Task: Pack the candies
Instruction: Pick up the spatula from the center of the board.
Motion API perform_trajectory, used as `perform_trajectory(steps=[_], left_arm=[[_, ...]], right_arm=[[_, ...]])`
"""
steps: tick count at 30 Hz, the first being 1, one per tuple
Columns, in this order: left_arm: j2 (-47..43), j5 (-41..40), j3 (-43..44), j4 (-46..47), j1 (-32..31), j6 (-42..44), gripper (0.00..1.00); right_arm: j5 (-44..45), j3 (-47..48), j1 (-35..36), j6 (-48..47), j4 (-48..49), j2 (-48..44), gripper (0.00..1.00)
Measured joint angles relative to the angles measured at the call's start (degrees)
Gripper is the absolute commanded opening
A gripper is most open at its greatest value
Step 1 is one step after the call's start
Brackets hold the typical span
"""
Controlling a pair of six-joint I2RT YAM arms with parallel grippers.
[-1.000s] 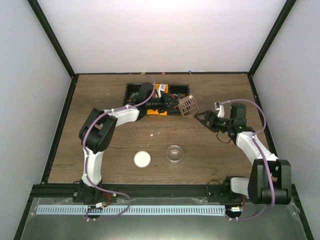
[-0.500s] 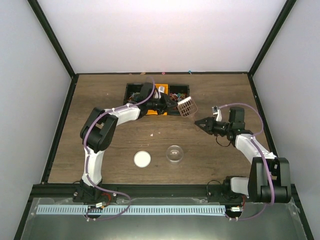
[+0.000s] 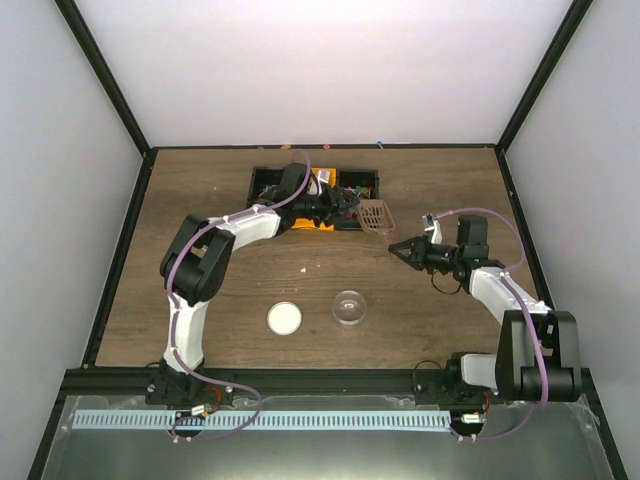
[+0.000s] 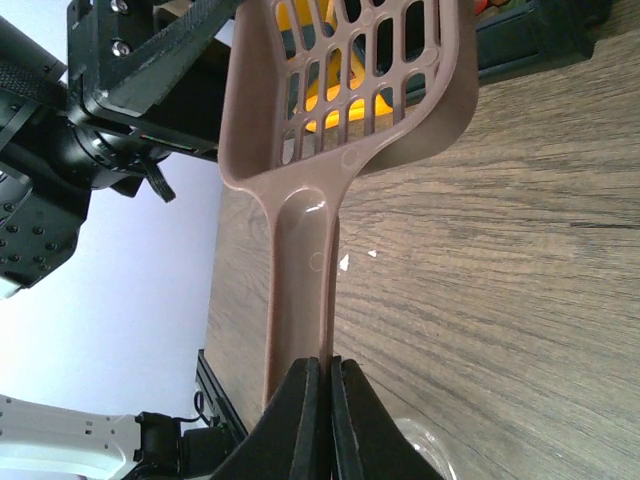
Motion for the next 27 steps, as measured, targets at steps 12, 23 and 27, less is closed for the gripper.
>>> perform_trajectory(steps=[12,23,27], left_arm=[[-0.04,0.55,5.20,-8.20,5.22,10.75,0.79],[8.20,8.59,29.99,-28.74,5.46,26.73,0.64],[9.99,10.14,31.76,-37.70,5.11,31.87,0.61]], right_arm=[[-1.38,1.77,0.28,-3.28,-4.11,-0.13,0.01],[2.69,6.05,4.31,-8.92,-10.99,-0.09,0.01],[5.38,6.67,5.44,-10.01,-12.28,-0.11,0.01]])
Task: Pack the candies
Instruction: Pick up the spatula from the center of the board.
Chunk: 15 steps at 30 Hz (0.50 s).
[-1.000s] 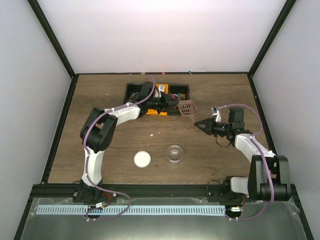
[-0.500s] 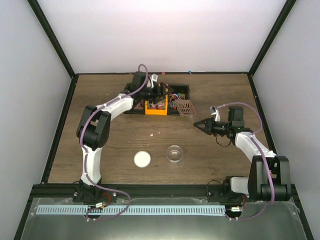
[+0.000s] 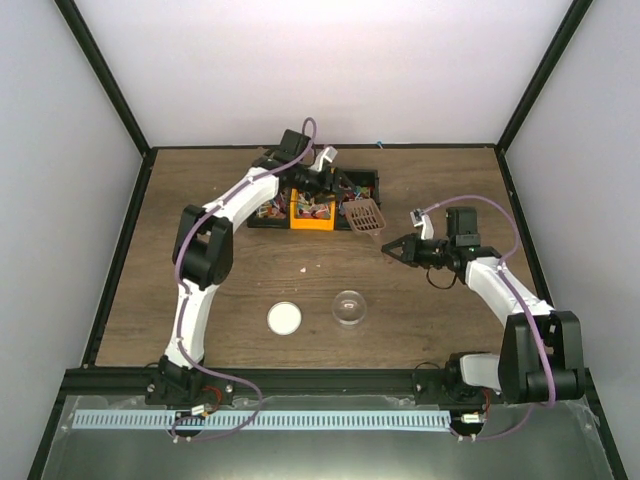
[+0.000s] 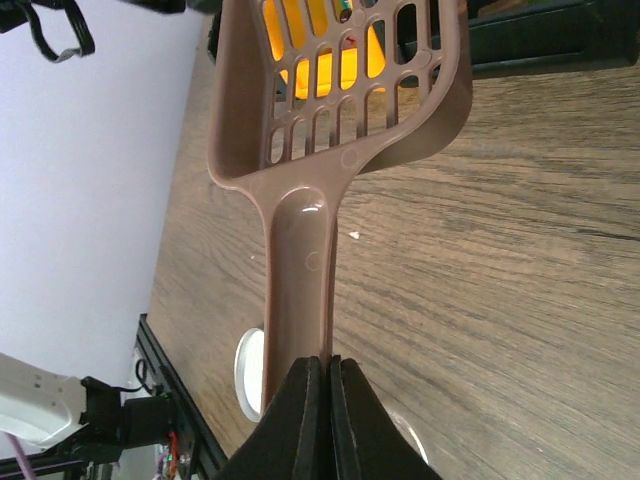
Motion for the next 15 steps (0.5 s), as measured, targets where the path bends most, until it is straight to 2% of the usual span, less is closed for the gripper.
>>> perform_trajectory(steps=[3,7,15], left_arm=[[0.33,0.94,-0.46,-4.46,-0.15,2.36,0.54],[0.42,2.16,-1.09,-7.61,-0.63,4.09,0.50],[1.18,3.91,-1.16,-8.39,-2.71,5.09,0.35]], right_arm=[[1.84,0.35,0.52,-0.94,-0.85,0.00,0.01],[3.13,0.94,1.18,-1.92,-1.64,0.00,0.01],[4.31,1.25,2.60,-3.13,-2.95,0.09,0.01]])
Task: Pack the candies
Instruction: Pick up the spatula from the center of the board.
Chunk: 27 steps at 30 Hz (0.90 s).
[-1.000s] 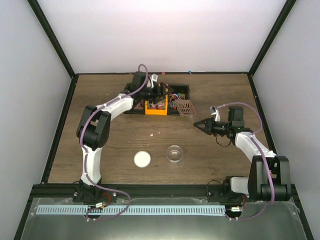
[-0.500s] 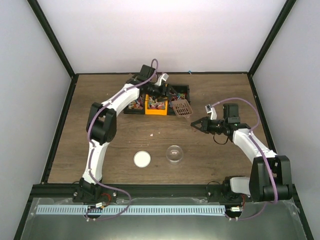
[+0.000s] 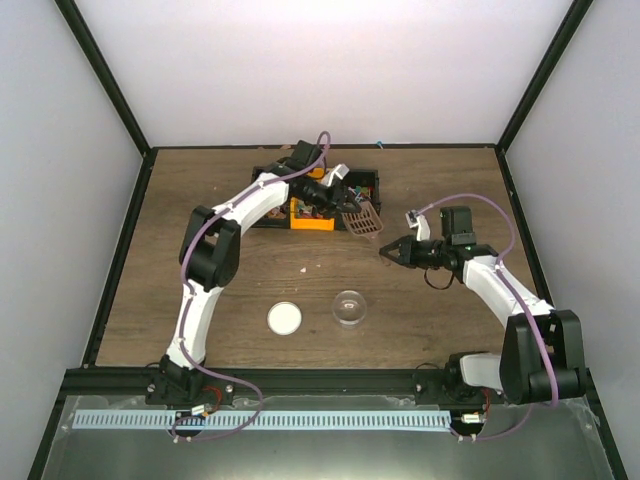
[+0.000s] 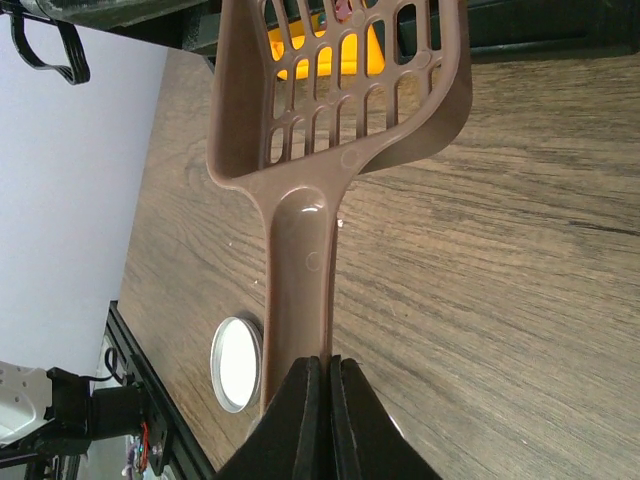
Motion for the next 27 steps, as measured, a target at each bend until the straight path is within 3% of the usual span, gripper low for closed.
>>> perform_trajectory(steps=[2,8,11,12,14,17,20,27], left_arm=[[0.20,0.20,-0.02,-0.04,-0.48,0.07,0.23],[0.74,-0.31,-0.42,-0.22,-0.35,-0.09,0.05],[0.74,-0.26,-0.42,-0.26,-0.28,-0.07,0.04],[0.74,-0.28,-0.42,-0.28,-0.28,-0.22,0.04],[0.74,-0.22,-0.70,0.07,-0.26,-0.46,0.04],[0.72,-0.26,-2.03,2.54,-0.46,-1.92,0.04],[0.63,-0.26,-4.66,5.90,-0.55,-4.48,0.04],[-1.25,0.24,-12.15,15.28,-0.24,-11.85,0.04]], right_arm=[[0.02,0.00,0.07,-0.17,-0.31,0.07,0.01],[0.22,0.04,0.33,-0.46,-0.68,0.20,0.01],[0.22,0.04,0.33,-0.92,-0.68,0.28,0.02],[0.24,0.04,0.33,-1.07,-0.68,0.35,0.12],[0.17,0.04,0.33,-1.01,-0.68,0.35,0.49],[-0.81,0.07,0.57,-0.35,-0.17,0.24,0.77],[-1.99,0.24,0.70,0.31,0.26,-0.28,0.89],[-5.86,2.19,-0.85,5.64,4.59,-0.79,0.92]])
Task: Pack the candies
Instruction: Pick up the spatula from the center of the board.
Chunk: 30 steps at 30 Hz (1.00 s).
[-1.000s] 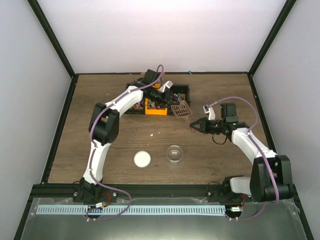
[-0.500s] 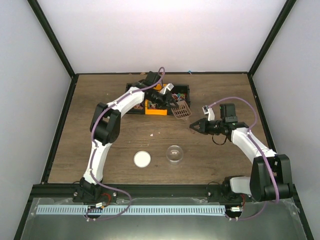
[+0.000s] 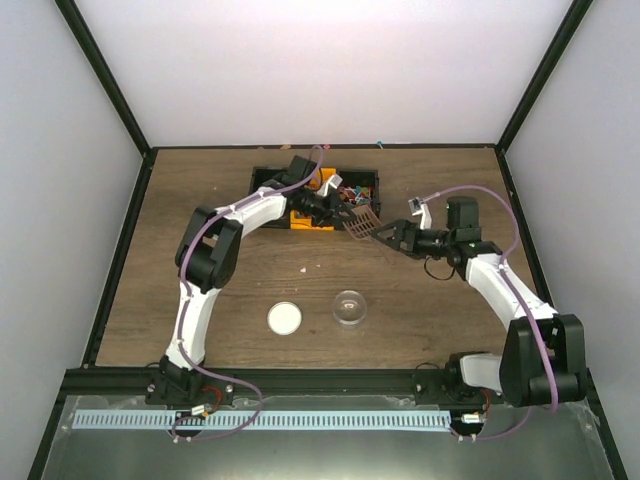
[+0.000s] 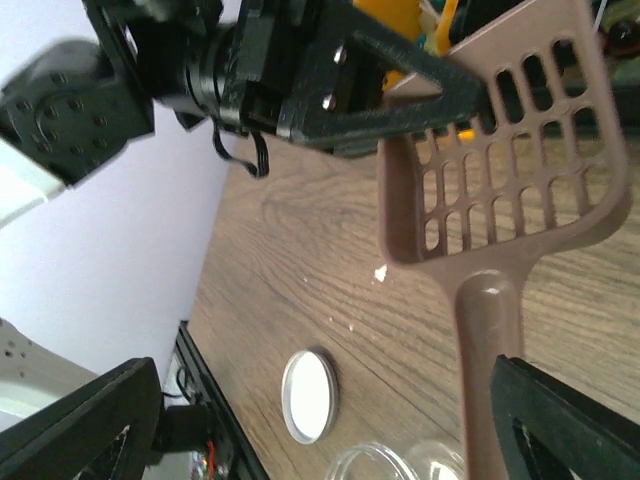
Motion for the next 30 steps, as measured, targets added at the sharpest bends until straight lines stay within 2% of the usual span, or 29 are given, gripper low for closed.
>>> perform_trajectory(steps=[8,12,17,25,30], left_arm=[[-6.01,1.55,-5.97,14.47,0.07,-7.91,0.04],[-7.76,1.57,-6.14,19.19,0.07,-10.29,0.04],[-8.13,0.28,-6.16,21.40,0.07,-11.43,0.04],[-8.20,-2.95,-7.17,21.42,0.04,-12.26,0.04],[-8.33,-3.80,-7.78,21.44,0.00,-12.83,0.04]], right_arm=[[-2.19,-6.23,-5.97,13.73,13.14,-3.50,0.91],[-3.72,-6.86,-8.44,18.75,18.36,-3.28,0.77],[-7.28,-13.18,-8.70,29.00,31.80,-3.17,0.69],[-8.87,-14.99,-8.70,36.54,41.00,-2.40,0.52],[-9.03,-15.02,-8.68,39.34,44.52,-1.86,0.51]])
